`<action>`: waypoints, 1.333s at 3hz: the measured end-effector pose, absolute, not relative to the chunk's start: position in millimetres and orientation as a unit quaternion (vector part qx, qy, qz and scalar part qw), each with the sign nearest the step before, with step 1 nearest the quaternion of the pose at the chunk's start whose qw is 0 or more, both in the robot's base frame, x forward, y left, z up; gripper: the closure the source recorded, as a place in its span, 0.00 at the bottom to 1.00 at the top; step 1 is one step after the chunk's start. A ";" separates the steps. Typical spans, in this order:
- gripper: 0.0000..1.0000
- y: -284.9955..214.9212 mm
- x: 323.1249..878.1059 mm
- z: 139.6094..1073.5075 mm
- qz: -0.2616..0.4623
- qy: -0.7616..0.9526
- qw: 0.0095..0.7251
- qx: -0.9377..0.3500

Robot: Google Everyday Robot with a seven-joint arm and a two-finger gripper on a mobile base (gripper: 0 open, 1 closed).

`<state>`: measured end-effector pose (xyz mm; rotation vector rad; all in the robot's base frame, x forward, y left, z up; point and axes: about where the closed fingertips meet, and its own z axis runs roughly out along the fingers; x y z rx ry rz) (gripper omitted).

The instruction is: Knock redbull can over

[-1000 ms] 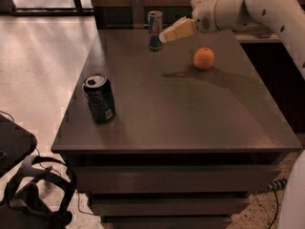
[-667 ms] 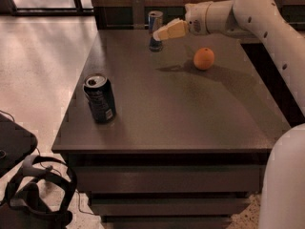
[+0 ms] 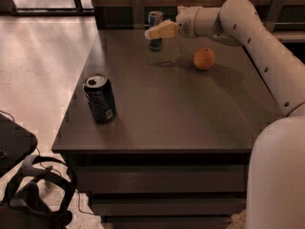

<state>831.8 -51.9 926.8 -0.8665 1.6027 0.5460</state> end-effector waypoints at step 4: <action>0.15 -26.8 857.9 895.3 0.264 0.671 0.599 -0.348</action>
Offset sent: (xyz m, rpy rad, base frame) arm 0.0319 0.0169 -0.0256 0.0899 -0.0117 -0.0186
